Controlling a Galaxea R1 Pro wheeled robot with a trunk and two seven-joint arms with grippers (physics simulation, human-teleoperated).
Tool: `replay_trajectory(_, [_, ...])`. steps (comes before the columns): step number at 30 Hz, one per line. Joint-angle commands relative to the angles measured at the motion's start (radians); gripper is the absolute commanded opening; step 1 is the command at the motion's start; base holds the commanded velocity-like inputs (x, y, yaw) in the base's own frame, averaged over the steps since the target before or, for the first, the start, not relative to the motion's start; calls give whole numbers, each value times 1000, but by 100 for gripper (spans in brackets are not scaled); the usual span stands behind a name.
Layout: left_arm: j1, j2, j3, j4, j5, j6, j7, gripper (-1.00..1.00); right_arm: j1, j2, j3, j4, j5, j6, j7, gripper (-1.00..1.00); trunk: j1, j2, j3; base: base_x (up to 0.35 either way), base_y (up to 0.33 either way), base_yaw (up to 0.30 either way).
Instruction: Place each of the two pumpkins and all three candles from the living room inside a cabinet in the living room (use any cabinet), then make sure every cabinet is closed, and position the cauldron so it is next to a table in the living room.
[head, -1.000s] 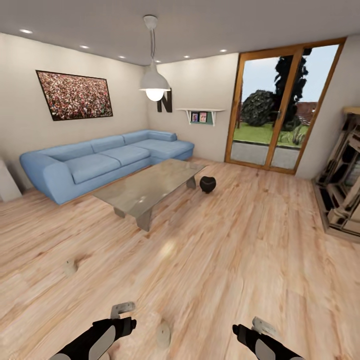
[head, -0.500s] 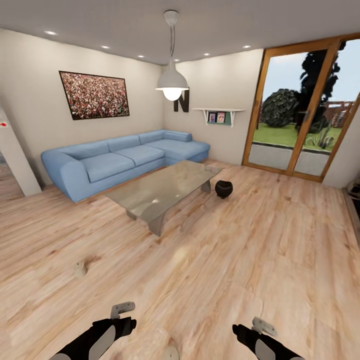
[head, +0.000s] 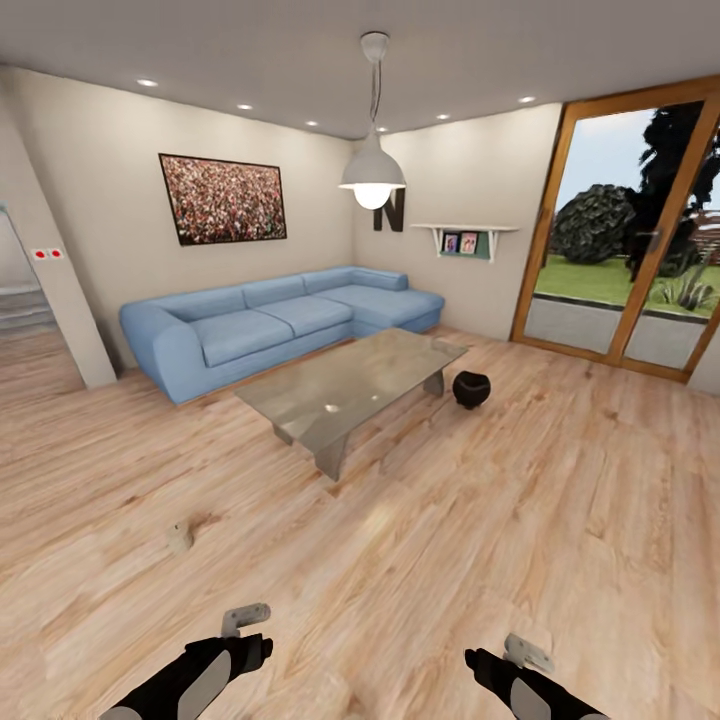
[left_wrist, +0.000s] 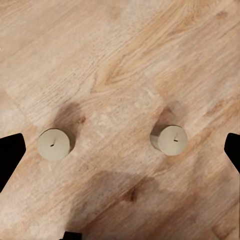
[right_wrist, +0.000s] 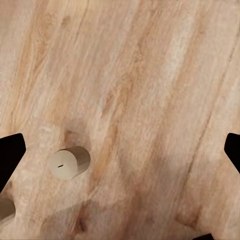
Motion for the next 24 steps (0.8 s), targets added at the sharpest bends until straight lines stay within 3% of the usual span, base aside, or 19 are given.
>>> replay_trajectory(1, [-1,1,-8,-3,10,3,9,100,0,-1,8,-1,-9,1,-1,100,0,-1,0,35,-219,212])
replay_trajectory(9, [-1,1,-8,-3,10,2,9,100,0,0,8,-1,-9,3,-1,100,0,-1,8,59,-231,239])
replay_trajectory(24, [-1,1,-6,-3,13,3,9,100,0,1,8,-1,-9,3,1,100,0,-1,17,19,-7,269])
